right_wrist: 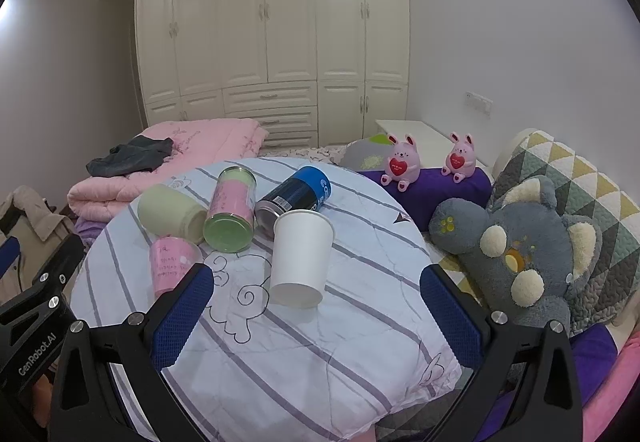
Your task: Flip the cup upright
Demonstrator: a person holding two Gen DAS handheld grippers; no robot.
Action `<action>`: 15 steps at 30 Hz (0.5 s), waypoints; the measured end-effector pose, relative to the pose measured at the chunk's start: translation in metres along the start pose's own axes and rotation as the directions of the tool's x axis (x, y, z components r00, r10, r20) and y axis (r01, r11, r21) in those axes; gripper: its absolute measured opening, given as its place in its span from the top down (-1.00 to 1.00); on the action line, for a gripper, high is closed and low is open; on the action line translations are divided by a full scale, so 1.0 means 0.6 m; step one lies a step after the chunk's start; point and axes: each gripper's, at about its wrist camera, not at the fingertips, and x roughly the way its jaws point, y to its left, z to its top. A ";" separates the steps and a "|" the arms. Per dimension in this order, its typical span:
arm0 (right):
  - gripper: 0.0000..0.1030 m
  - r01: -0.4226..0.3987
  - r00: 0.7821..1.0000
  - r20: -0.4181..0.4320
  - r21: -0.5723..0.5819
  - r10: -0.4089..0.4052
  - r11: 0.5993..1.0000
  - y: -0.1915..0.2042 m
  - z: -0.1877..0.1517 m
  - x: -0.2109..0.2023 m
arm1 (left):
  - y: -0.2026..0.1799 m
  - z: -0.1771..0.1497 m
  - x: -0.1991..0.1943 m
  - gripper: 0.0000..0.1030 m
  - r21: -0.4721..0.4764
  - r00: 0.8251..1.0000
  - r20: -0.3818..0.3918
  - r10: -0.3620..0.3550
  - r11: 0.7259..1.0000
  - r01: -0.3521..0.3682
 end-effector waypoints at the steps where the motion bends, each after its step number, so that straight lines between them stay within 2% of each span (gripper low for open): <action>1: -1.00 0.000 1.000 -0.002 0.001 0.000 1.000 -0.001 0.000 0.001 | -0.001 0.000 -0.001 -0.99 0.002 1.000 0.002 0.000 1.000 0.000; 15: -1.00 -0.009 1.000 -0.011 0.003 0.009 1.000 0.002 -0.001 0.003 | -0.010 -0.001 -0.008 -0.99 0.026 0.999 0.027 -0.027 0.999 0.027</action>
